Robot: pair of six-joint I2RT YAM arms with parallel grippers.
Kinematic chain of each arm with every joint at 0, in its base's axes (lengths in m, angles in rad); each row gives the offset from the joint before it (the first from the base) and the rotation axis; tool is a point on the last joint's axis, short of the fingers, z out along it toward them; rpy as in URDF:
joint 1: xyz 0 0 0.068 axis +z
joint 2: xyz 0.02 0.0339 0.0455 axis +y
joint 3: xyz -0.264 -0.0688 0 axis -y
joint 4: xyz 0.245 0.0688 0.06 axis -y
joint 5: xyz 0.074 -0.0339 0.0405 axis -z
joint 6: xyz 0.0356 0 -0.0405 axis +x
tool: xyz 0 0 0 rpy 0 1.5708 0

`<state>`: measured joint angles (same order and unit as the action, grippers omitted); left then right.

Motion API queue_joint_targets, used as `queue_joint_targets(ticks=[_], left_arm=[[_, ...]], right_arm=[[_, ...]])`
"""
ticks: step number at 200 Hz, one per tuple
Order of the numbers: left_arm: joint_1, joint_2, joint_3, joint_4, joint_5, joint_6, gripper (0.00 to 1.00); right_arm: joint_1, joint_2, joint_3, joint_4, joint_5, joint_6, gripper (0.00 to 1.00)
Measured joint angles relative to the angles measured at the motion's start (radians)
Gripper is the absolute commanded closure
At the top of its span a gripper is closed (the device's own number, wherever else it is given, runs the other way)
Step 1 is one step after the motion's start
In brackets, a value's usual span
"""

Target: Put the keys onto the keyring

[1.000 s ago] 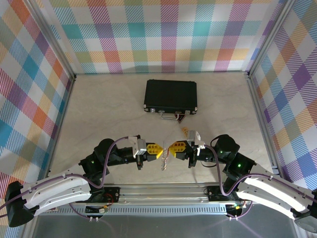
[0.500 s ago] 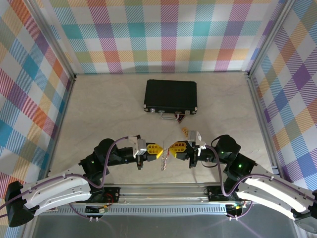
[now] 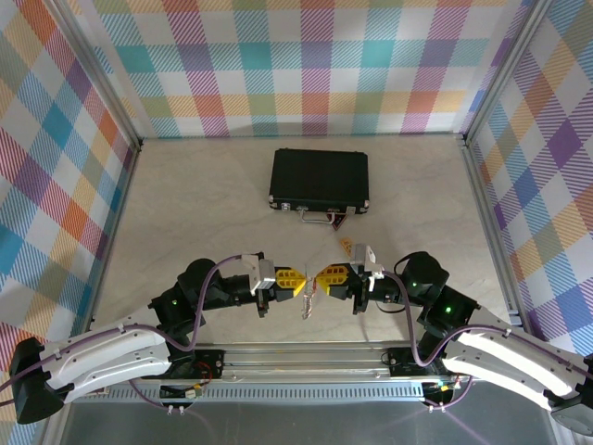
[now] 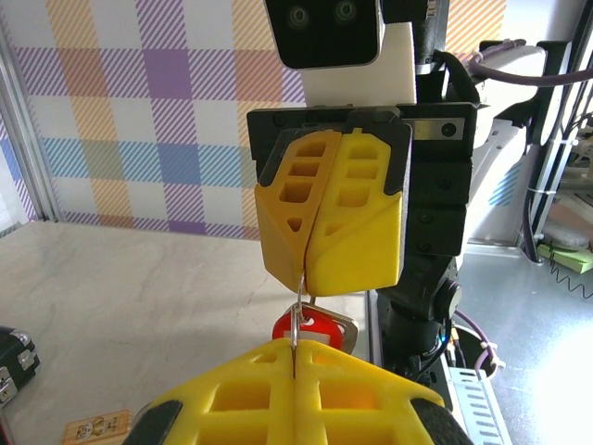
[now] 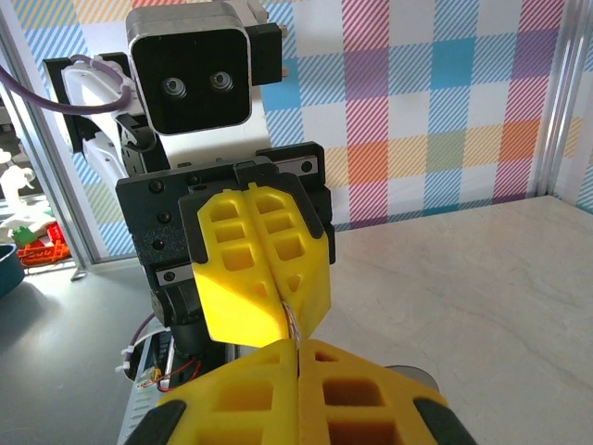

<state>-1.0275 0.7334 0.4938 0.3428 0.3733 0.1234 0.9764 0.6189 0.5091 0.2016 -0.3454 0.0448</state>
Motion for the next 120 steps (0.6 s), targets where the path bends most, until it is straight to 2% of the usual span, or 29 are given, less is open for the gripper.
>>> queue_joint_targets(ticks=[120], left_arm=[[0.0, -0.001, 0.0, 0.0, 0.0, 0.0, 1.0]], right_arm=[[0.0, 0.005, -0.008, 0.008, 0.001, 0.0, 1.0]])
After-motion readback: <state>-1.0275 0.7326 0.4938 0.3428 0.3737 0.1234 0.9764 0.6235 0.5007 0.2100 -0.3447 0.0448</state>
